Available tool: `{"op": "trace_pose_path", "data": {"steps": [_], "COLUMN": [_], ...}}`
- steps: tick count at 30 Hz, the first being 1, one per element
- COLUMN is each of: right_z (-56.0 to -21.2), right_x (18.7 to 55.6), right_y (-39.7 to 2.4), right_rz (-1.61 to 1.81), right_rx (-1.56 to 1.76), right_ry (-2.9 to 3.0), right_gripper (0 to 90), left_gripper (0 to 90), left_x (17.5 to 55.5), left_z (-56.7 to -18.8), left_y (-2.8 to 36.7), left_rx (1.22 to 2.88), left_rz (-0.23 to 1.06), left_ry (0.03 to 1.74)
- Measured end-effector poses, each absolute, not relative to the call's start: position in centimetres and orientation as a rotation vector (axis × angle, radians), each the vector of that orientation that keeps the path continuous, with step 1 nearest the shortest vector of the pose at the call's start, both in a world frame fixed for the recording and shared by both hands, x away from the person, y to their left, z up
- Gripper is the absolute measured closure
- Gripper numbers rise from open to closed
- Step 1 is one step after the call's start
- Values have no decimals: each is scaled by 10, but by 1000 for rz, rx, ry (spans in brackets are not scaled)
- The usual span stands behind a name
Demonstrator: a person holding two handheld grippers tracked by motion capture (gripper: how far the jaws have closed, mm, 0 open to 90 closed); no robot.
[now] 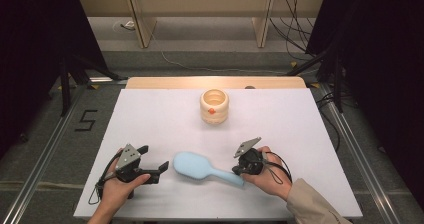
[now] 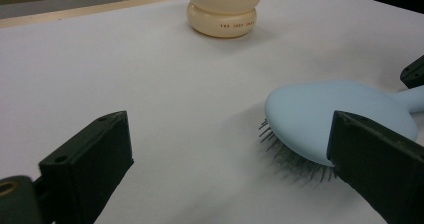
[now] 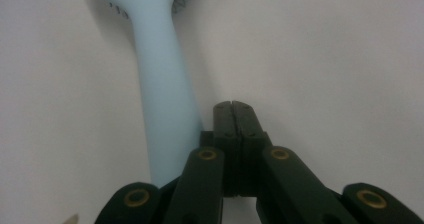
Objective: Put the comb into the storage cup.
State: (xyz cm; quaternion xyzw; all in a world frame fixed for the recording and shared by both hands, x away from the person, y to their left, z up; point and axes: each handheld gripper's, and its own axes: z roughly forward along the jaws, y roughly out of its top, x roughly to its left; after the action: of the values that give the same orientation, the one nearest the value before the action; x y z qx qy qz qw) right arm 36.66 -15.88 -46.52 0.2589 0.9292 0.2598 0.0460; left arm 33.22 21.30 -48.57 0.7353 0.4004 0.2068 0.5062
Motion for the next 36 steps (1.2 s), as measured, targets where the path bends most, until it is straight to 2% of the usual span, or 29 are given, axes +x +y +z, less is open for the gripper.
{"op": "trace_pose_path", "data": {"steps": [3, 8, 11, 13, 16, 19, 20, 21, 24, 30, 36], "right_z": [-464, -462, -460, -458, -454, -450, -449, -449, -447, -439, -437], "right_x": [367, 368, 369, 369, 370, 369, 368, 368, 366, 364, 364], "right_y": [-159, -164, -171, -173, -182, -191, -198, -198, -206, -216, -215], "right_rz": [811, 876, 1020, 1067, 1244, 1376, 1438, 1438, 1513, 1660, 1658], "right_rx": [802, 819, 859, 877, 882, 868, 854, 854, 817, 794, 790], "right_ry": [2832, 2793, 2729, 2713, 2648, 2562, 2512, 2512, 2421, 2208, 2191], "right_gripper": [895, 806, 668, 633, 456, 338, 266, 266, 160, 159, 158], "left_gripper": [39, 41, 41, 42, 42, 42, 42, 42, 42, 42, 42], "left_x": [332, 332, 332, 332, 332, 332, 332, 332, 332, 332, 332], "left_z": [-486, -486, -485, -485, -485, -486, -486, -486, -485, -485, -486], "left_y": [213, 213, 213, 213, 213, 213, 213, 213, 213, 213, 213], "left_rx": [1773, 1774, 1773, 1772, 1772, 1772, 1771, 1771, 1774, 1773, 1775], "left_rz": [499, 499, 500, 499, 500, 500, 499, 500, 500, 502, 503], "left_ry": [964, 967, 967, 969, 968, 969, 970, 969, 969, 968, 967]}}
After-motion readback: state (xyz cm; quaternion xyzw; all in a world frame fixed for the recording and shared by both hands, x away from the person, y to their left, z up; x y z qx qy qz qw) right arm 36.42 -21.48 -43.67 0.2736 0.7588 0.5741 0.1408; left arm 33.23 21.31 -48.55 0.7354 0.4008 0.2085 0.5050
